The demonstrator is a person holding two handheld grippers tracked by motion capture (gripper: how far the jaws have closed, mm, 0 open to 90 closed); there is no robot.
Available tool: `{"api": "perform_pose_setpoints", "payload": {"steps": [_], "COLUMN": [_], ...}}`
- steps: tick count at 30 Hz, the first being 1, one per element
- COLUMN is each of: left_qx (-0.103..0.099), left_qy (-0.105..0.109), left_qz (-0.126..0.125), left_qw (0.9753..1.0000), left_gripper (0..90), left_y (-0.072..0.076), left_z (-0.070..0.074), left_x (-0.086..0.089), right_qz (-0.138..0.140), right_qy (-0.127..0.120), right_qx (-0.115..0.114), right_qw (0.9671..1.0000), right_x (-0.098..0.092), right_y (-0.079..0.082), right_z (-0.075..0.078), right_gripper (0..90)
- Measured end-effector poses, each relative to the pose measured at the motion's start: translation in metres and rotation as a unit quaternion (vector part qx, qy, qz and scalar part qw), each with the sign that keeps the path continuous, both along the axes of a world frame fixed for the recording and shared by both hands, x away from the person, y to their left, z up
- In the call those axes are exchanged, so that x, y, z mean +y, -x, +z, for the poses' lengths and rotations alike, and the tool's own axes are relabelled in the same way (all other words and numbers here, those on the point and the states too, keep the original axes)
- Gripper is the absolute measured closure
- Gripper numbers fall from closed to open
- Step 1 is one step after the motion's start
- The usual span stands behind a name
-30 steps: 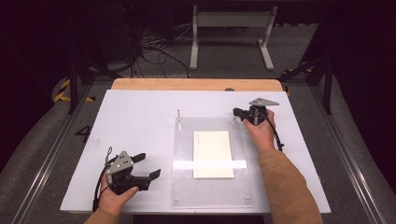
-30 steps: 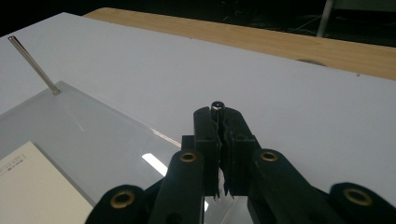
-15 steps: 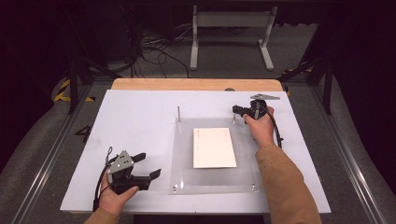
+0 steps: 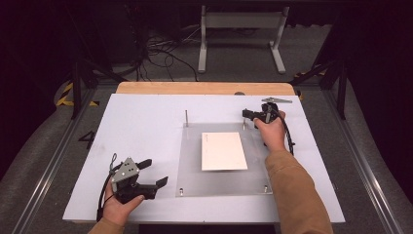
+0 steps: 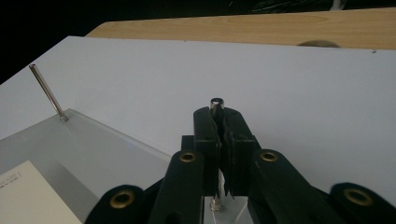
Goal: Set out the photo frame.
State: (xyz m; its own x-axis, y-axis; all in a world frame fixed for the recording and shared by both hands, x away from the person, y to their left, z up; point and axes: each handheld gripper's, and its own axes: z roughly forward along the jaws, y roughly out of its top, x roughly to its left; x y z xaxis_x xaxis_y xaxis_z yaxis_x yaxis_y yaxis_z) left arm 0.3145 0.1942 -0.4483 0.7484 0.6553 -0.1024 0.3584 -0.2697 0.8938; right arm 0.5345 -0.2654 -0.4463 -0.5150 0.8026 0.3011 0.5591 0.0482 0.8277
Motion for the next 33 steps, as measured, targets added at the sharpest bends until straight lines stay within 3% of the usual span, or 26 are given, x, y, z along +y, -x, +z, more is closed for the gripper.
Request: {"api": "perform_pose_setpoints", "payload": {"steps": [5,6,11,15,19,21,25,29,33], "left_qx": [-0.031,-0.042,-0.053,-0.069,-0.100,-0.104,-0.126,-0.141,-0.142], "left_qy": [-0.003,-0.012,-0.031,-0.026,-0.020,-0.019,-0.015,-0.013,-0.006], "left_qz": [-0.005,-0.008,-0.018,-0.029,-0.048,-0.052,-0.074,-0.086,-0.094], "left_qw": [0.9995,0.9990,0.9979,0.9968,0.9936,0.9931,0.9891,0.9862,0.9855], "left_gripper": [11.7,11.5,11.1,10.9,10.7,10.8,10.9,12.1,22.0], "left_y": [0.001,0.002,0.002,0.000,0.001,0.001,0.004,0.003,0.002], "left_z": [0.004,0.005,0.004,0.006,0.014,0.014,0.016,0.019,0.019], "left_x": [-0.006,-0.008,-0.015,-0.023,-0.033,-0.035,-0.049,-0.058,-0.062], "right_qz": [-0.002,-0.003,-0.006,-0.008,-0.009,-0.009,-0.010,-0.011,-0.011], "right_qy": [-0.002,-0.003,-0.010,-0.016,-0.018,-0.019,-0.021,-0.022,-0.024], "right_qx": [0.004,0.004,0.009,0.013,0.015,0.016,0.016,0.017,0.018], "right_qw": [1.0000,1.0000,0.9999,0.9998,0.9997,0.9997,0.9996,0.9996,0.9995], "right_x": [0.000,0.000,0.000,0.000,0.000,0.000,0.000,0.000,0.000], "right_y": [-0.001,-0.001,-0.002,-0.003,-0.004,-0.004,-0.004,-0.003,-0.003], "right_z": [0.000,0.000,0.000,-0.001,-0.001,-0.001,-0.001,-0.001,-0.002], "right_gripper": [85.4,85.3,85.3,85.2,85.2,85.1,85.0,84.8,84.6]}}
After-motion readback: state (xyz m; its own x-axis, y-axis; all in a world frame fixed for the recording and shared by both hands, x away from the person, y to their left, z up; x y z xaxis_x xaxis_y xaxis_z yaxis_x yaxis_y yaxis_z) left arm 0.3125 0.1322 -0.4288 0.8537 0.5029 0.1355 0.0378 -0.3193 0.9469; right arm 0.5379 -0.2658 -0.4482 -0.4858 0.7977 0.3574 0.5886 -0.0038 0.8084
